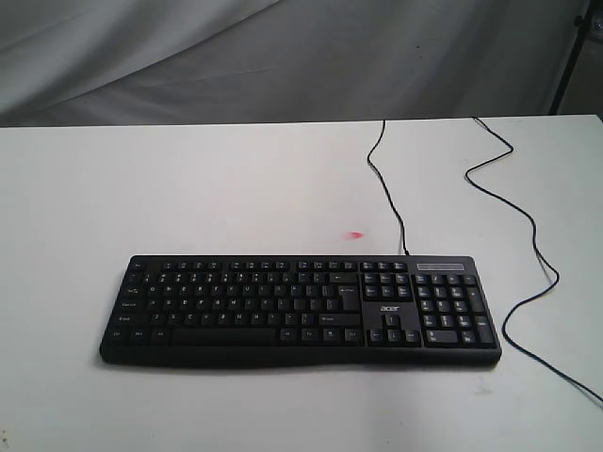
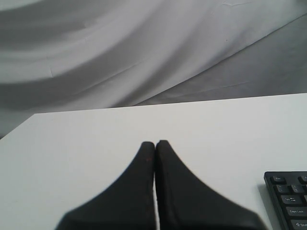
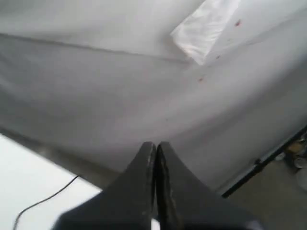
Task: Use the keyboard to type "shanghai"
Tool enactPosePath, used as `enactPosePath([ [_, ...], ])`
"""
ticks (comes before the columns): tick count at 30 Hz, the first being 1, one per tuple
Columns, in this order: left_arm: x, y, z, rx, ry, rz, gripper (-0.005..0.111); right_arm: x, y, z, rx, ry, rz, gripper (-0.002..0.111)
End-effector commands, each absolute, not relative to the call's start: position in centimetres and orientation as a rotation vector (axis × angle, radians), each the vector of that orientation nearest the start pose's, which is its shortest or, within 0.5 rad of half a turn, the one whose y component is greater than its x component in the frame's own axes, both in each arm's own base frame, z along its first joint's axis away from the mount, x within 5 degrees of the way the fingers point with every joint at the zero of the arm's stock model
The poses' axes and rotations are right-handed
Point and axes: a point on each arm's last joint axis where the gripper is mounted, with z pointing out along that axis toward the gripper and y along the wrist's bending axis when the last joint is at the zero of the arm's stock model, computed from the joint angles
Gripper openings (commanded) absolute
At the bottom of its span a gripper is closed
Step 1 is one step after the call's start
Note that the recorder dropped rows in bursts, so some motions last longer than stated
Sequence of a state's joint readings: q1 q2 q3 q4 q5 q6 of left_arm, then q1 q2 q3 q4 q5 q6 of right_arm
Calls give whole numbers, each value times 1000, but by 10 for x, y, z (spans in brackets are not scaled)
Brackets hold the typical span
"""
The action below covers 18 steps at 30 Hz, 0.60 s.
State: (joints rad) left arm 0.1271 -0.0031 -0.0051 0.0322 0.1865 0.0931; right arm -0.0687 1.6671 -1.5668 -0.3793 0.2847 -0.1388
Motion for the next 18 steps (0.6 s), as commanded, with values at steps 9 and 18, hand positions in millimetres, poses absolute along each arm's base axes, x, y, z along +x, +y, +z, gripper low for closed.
enactPosePath([
  [9,56,7,197,-6,1671,190,1,427,6,362,-266,1890,-110,0],
  [18,56,7,197,-6,1671,190,1,422,21,354,-149,1999,152,0],
])
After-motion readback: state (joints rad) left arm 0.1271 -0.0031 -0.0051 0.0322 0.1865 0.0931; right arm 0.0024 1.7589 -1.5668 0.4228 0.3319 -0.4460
